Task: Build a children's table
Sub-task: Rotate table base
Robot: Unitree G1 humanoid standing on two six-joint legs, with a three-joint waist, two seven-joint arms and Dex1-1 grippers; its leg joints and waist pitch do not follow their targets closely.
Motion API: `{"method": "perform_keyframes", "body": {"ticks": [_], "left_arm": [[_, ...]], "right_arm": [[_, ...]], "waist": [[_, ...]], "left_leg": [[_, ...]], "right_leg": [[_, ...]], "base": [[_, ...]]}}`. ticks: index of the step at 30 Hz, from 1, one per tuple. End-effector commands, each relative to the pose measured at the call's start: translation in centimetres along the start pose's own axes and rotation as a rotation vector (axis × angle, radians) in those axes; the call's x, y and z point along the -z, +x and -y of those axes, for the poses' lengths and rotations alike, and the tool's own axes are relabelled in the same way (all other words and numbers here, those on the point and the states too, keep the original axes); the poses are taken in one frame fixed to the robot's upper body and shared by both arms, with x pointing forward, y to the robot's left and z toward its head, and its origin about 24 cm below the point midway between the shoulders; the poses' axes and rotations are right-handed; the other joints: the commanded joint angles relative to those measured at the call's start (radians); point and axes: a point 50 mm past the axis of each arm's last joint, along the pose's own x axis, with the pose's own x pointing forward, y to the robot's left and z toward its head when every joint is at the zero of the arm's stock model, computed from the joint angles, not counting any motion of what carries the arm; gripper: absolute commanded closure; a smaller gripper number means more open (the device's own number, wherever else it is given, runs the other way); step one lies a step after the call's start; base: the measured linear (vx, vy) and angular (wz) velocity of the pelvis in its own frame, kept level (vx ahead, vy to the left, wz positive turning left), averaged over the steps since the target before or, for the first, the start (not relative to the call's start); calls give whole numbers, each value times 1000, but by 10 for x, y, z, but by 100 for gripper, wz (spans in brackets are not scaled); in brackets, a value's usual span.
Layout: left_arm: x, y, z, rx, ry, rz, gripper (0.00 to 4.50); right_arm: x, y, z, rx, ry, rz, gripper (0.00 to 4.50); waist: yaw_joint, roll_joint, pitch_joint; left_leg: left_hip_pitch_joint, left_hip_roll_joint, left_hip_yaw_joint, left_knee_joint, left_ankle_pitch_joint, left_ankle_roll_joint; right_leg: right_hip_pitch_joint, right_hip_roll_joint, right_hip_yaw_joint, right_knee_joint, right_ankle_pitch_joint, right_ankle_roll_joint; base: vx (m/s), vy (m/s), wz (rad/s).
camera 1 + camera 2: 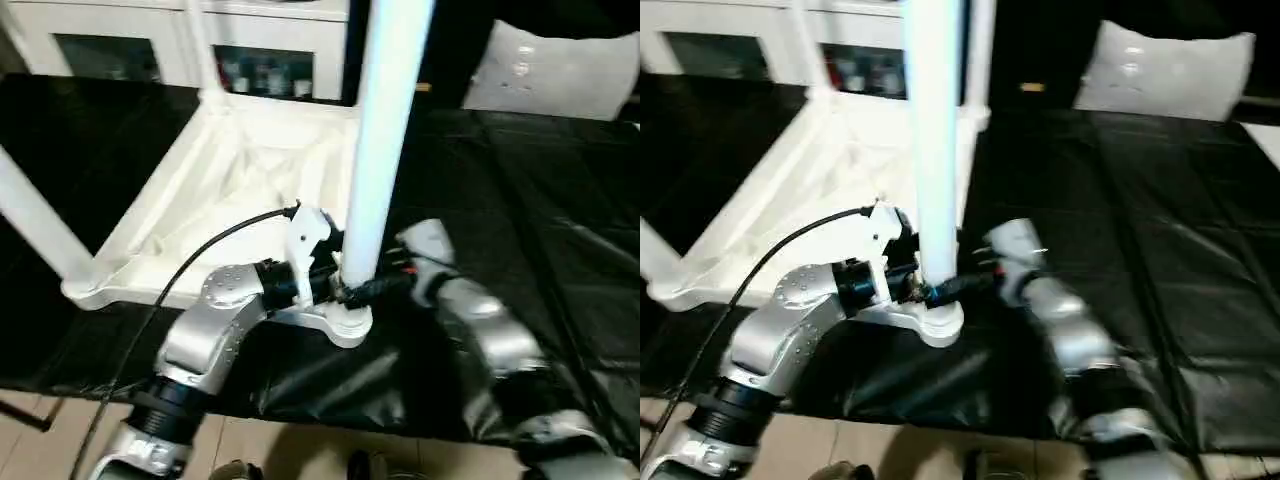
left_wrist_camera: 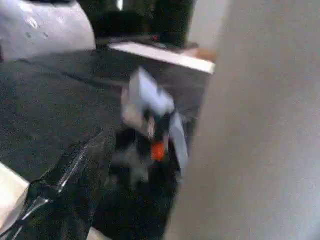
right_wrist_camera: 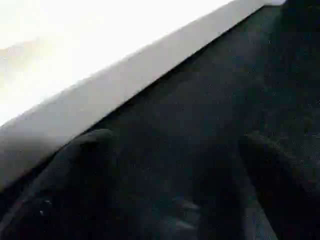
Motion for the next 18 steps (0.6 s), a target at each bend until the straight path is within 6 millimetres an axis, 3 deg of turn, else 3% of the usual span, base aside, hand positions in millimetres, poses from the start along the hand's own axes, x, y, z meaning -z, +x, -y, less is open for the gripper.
{"method": "perform_keyframes", "body": {"ticks": [1,3,5,7,10,12,18], "left_arm": [[0,-9,4,88,-26,7,11],[5,-23,1,151,-39,-34,11],[8,-29,-3,152,-14,-73,45],[16,-39,-11,163,43,-184,45],[21,-48,-23,162,125,-301,88],[21,-53,-31,158,185,-359,88],[17,-55,-39,197,227,-402,131]], "right_arm": [[-6,-9,5,-66,-7,40,0],[-10,-21,10,-156,-72,52,0],[-12,-27,12,-196,-95,55,0],[-18,-37,15,-257,-135,68,0],[-23,-48,16,-328,-174,85,0],[-26,-58,13,-399,-193,85,0],[-26,-79,6,-545,-204,70,0]], "waist": [[7,4,-69],[11,9,-68],[11,8,-66],[11,6,-62],[11,5,-61],[12,3,-60],[19,5,-71]], "left_leg": [[10,52,-13,-72,-246,60],[10,50,-14,-73,-254,65],[11,52,-14,-74,-269,66],[12,49,-18,-75,-301,62],[20,48,-20,-76,-331,56],[18,49,-22,-77,-326,57],[13,56,-22,-76,-285,69]], "right_leg": [[59,-66,59,-69,-319,-206],[59,-65,58,-69,-330,-206],[57,-65,58,-72,-355,-202],[56,-66,55,-84,-442,-170],[50,-65,55,-94,-522,-115],[52,-68,54,-96,-536,-109],[58,-74,57,-82,-435,-164]], "base": [[0,0,0],[0,0,0],[0,0,0],[0,0,0],[0,0,0],[0,0,0],[0,0,0]]}}
